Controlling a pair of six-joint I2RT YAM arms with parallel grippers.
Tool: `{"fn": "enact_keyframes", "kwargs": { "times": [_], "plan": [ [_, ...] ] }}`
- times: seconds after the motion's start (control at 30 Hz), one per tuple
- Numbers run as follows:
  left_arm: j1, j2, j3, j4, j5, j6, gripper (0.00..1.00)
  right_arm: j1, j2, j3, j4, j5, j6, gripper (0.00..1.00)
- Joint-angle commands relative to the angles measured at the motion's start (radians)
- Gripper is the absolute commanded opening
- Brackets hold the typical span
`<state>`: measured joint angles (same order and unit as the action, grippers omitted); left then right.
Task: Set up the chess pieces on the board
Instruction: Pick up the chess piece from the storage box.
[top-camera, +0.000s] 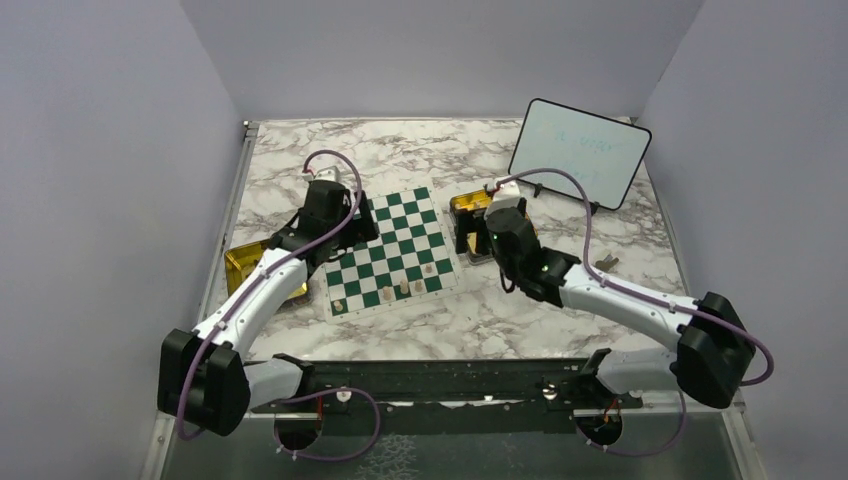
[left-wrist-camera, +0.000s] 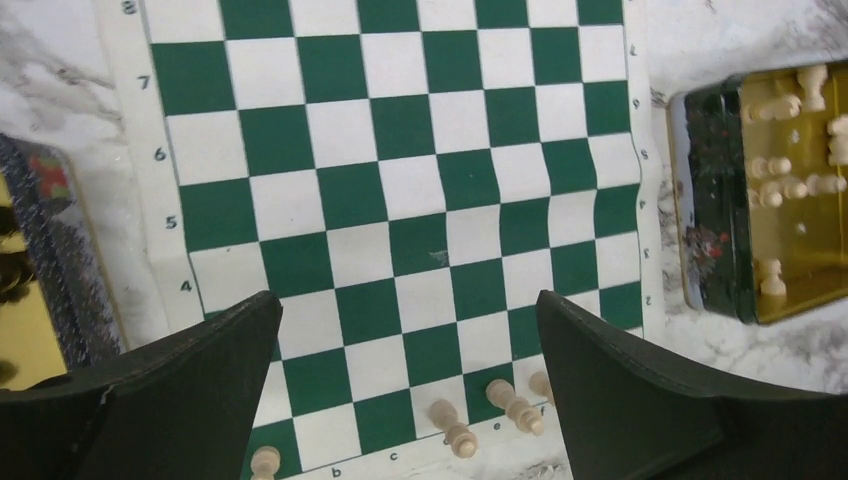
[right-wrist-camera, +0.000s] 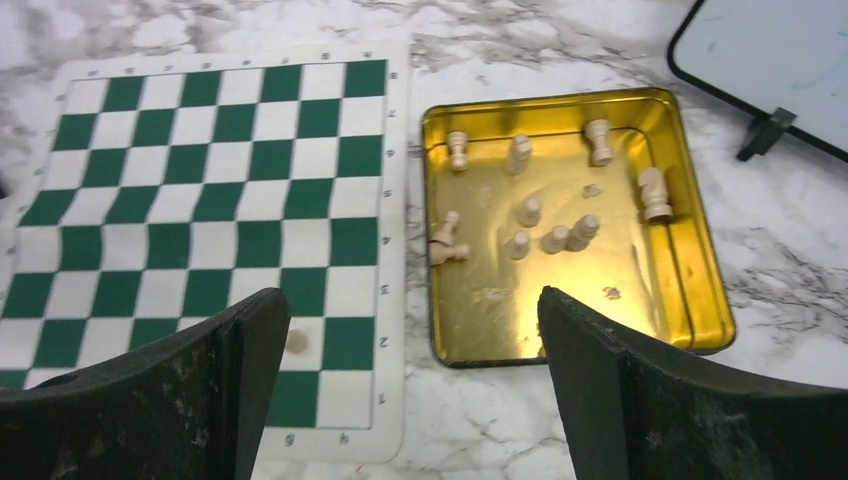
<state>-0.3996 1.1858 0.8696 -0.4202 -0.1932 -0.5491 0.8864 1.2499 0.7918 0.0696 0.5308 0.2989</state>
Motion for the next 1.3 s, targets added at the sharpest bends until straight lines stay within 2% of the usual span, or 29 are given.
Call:
{"fn": "enact_keyframes", "kwargs": {
  "times": [0.0, 0.13, 0.23, 0.47, 0.57, 0.77, 1.07, 1.27],
  "plan": [
    [0.103, 0.017, 0.023, 0.08, 0.424, 0.202, 0.97, -0.123, 0.083, 0.064, -0.056, -0.076, -0.023, 0.99],
    [0.114, 0.003, 0.023, 0.09, 0.49, 0.271, 0.95, -0.23, 0.164, 0.098, -0.06, -0.152, -0.031, 0.94],
    [0.114, -0.036, -0.013, 0.116, 0.508, 0.317, 0.93, -0.301, 0.231, 0.121, -0.066, -0.172, -0.044, 0.85],
    [0.114, -0.169, -0.091, 0.14, 0.384, 0.327, 0.96, -0.391, 0.346, 0.172, -0.06, -0.24, -0.075, 0.48],
    [0.114, -0.214, -0.097, 0.139, 0.301, 0.316, 0.97, -0.399, 0.373, 0.185, -0.051, -0.245, -0.068, 0.41],
    [0.113, -0.206, -0.092, 0.118, 0.265, 0.31, 0.97, -0.41, 0.433, 0.203, -0.027, -0.246, -0.069, 0.33],
    [0.113, -0.195, -0.089, 0.109, 0.269, 0.319, 0.97, -0.428, 0.471, 0.22, -0.018, -0.241, -0.073, 0.33],
    [0.113, -0.18, -0.087, 0.102, 0.262, 0.324, 0.97, -0.44, 0.497, 0.231, -0.018, -0.294, -0.07, 0.33]
  ]
}}
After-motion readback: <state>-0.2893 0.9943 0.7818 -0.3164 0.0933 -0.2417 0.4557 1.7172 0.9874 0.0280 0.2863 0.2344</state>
